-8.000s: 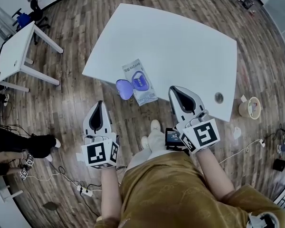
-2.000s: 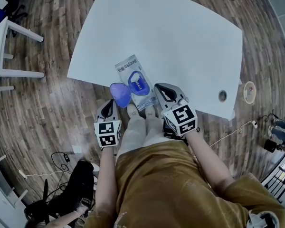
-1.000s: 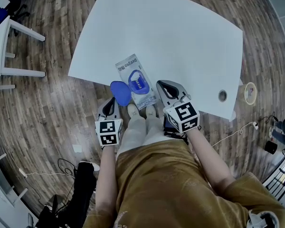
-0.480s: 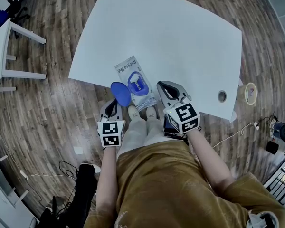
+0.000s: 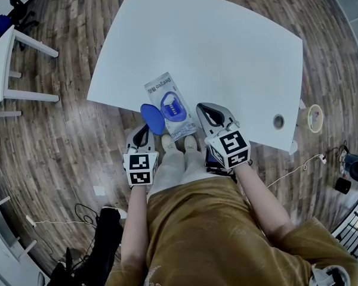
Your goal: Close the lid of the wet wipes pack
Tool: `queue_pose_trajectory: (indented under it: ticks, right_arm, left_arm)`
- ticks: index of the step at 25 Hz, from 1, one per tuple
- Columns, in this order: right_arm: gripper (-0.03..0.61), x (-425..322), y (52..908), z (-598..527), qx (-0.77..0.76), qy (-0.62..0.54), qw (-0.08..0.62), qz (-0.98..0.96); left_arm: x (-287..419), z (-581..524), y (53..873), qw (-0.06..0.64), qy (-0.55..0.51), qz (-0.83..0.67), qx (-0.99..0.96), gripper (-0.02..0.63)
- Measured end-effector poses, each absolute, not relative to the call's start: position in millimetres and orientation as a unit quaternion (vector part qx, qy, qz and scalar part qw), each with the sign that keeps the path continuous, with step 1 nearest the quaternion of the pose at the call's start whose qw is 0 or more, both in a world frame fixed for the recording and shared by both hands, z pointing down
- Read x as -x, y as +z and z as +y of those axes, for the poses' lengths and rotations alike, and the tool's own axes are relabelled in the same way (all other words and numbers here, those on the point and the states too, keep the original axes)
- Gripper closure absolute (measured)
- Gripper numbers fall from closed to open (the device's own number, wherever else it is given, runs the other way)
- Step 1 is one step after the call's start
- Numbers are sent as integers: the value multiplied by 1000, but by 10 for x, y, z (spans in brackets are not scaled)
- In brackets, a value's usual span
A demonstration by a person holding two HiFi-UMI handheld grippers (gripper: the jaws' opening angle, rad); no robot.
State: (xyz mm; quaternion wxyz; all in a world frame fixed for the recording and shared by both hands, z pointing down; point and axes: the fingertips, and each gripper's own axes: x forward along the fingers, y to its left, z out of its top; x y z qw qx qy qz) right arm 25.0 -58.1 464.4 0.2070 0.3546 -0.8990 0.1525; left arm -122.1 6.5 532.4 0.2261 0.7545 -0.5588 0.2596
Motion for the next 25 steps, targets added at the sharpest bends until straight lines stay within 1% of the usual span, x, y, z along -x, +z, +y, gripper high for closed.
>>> queue_pose_trajectory:
  ticks: [25]
  right_arm:
    - [572, -164, 4604, -530, -351, 154, 197, -902]
  left_arm:
    - [1113, 14, 5188, 209, 249, -550, -769, 615]
